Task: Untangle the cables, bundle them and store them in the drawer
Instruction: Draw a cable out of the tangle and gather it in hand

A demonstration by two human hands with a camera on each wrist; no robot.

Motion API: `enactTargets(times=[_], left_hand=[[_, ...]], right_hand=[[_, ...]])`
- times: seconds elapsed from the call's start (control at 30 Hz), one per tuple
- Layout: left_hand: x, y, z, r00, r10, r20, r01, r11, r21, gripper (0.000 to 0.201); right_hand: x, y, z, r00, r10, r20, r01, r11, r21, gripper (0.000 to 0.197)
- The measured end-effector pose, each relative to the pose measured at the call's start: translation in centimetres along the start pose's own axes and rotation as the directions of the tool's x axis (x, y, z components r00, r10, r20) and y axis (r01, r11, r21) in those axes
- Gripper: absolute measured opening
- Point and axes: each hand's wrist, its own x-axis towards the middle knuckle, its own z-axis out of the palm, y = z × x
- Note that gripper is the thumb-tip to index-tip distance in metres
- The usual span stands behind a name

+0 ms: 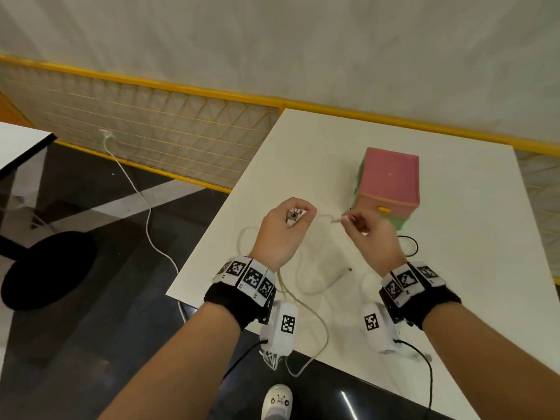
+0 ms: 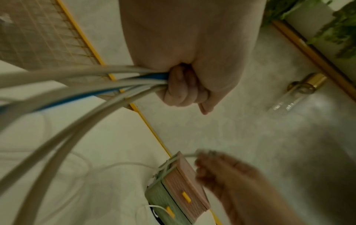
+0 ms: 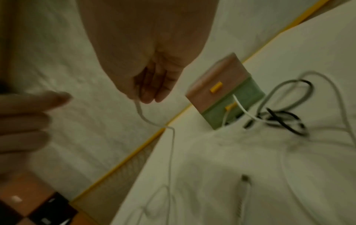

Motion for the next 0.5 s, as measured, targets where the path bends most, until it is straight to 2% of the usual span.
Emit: enactTargets(times=[0.1,0.2,0.3,0.37,0.43,0.5], left_hand=[[-0.4,2.4,1.1,0.985,0.167,0.038,-0.168,0.986,0.012,0.011],[-0.7,4.7,2.3,0.965,0.249,0.082,-0.249,0.968,-0.012,0.016],[-0.7,6.2,3.2,0.967,0.237,0.09,-0.226,0.967,-0.117,0.022],[-1.1,7.4,3.9,0.974,0.196,0.112,-0.169,0.962,-0.213,0.023],[-1.6,8.6,4.2,0.981,0.146,0.131,-0.104,0.953,-0.284,0.019],[-1.6,9.4,4.2,0.988,0.135,0.074,-0.114,0.964,-0.239,0.024]], right_hand=[[-0.8,-3.5,-2.3,0.983,-0.163,0.084,0.144,0.971,0.191,0.005],[-1.3,-5.6,-3.9,0.973,-0.16,0.164,0.083,0.913,0.4,0.016],[-1.7,-6.8,-4.9,0.982,-0.13,0.14,0.034,0.839,0.543,0.002],[-2.1,-7.2,-5.7,0.986,-0.139,0.089,0.056,0.789,0.612,0.019],[-2.5,-7.5,-6.0,0.984,-0.152,0.094,0.055,0.761,0.647,0.021],[-3.3,-7.2,-5.9,0.971,-0.187,0.151,0.062,0.801,0.596,0.019]])
